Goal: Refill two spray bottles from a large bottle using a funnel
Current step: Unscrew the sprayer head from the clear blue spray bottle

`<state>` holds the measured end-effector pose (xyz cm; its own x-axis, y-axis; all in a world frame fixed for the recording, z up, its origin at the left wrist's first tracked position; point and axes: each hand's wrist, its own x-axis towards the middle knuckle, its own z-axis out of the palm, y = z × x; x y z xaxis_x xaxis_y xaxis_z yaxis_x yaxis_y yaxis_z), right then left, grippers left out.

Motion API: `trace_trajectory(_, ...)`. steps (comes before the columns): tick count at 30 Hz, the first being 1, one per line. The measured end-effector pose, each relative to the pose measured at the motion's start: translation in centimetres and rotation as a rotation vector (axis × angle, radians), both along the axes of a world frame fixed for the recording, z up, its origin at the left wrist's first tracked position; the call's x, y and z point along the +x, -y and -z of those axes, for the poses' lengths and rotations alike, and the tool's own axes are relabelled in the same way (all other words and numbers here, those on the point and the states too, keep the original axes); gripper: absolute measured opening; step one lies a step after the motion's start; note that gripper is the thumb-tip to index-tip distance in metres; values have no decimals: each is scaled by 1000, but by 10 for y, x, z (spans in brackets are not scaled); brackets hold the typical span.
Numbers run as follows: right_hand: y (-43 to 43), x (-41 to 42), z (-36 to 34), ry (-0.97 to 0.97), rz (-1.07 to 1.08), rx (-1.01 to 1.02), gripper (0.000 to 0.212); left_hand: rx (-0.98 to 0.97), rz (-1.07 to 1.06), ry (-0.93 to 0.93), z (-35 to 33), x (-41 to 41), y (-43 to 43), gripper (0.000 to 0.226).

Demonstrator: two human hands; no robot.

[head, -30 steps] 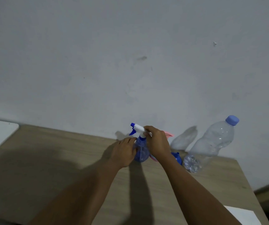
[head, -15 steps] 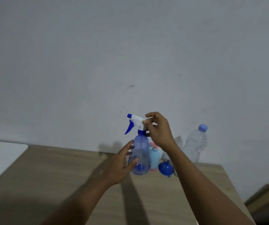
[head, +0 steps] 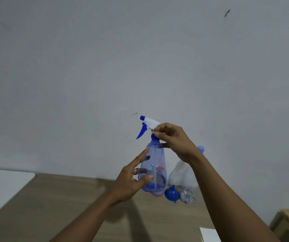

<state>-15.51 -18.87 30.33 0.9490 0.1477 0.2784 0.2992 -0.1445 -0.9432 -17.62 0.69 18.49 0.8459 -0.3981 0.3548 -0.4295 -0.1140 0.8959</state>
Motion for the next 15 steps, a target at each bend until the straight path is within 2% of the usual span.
trace_trajectory(4, 1, -10, -5, 27, 12, -16, 16, -15, -2, -1, -8, -9, 1, 79)
trace_trajectory(9, -6, -16, -7, 115, 104, 39, 11, -23, 17, -32, -15, -19, 7, 74)
trace_trajectory(15, -4, -21, -9, 94, 3, 142, 19, 5, -6, 22, -20, -24, 1, 79)
